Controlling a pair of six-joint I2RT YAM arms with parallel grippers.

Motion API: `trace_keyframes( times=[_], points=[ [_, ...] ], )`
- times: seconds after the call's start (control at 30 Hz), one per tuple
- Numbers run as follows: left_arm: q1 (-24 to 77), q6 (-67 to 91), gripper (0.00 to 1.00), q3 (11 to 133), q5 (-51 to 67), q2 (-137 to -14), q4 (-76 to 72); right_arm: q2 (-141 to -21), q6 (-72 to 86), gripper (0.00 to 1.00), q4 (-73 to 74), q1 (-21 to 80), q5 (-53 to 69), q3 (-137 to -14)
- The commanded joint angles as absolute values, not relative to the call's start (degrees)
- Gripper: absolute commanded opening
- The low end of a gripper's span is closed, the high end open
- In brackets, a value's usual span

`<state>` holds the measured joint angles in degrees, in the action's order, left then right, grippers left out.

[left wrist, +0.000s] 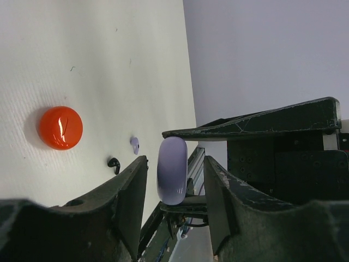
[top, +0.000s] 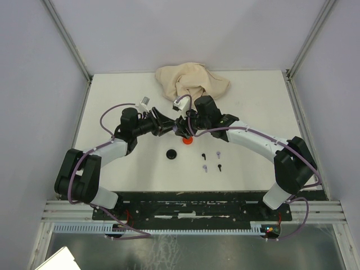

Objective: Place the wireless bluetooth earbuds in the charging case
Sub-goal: Pick up the charging case at the center of the board.

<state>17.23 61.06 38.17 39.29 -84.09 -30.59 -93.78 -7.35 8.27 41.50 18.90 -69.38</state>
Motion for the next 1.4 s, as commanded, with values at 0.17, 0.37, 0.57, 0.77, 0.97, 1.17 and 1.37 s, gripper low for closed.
trace_keyframes(
  times=[0.17,0.37,0.57,0.77,0.97,1.17,1.37],
  points=[
    [17.5,61.5,0.47,37.9,39.1,-84.1,-34.2,-92.4,-7.6,0.28,6.7,41.2,20.1,-69.7],
    [17.4,61.9,0.41,37.9,38.8,-83.9,-34.5,-92.2,-7.6,0.28,6.8,41.2,20.0,-69.6],
    [17.5,61.9,0.31,37.6,38.8,-84.0,-34.9,-92.4,-7.6,0.28,6.7,41.2,19.9,-69.6],
    [17.5,62.3,0.03,37.5,38.8,-84.3,-35.8,-92.2,-7.3,0.33,6.8,41.2,19.4,-69.7],
    [17.5,62.2,0.03,37.4,36.4,-84.0,-35.8,-89.4,-2.7,0.77,4.7,39.7,16.3,-69.2],
    [17.5,61.7,0.03,37.9,33.9,-84.0,-36.8,-83.2,6.6,0.97,2.1,36.3,7.3,-68.0],
    [17.5,64.1,0.03,37.7,34.0,-85.4,-42.4,-85.4,7.5,1.00,9.9,36.2,6.5,-72.3]
  ],
)
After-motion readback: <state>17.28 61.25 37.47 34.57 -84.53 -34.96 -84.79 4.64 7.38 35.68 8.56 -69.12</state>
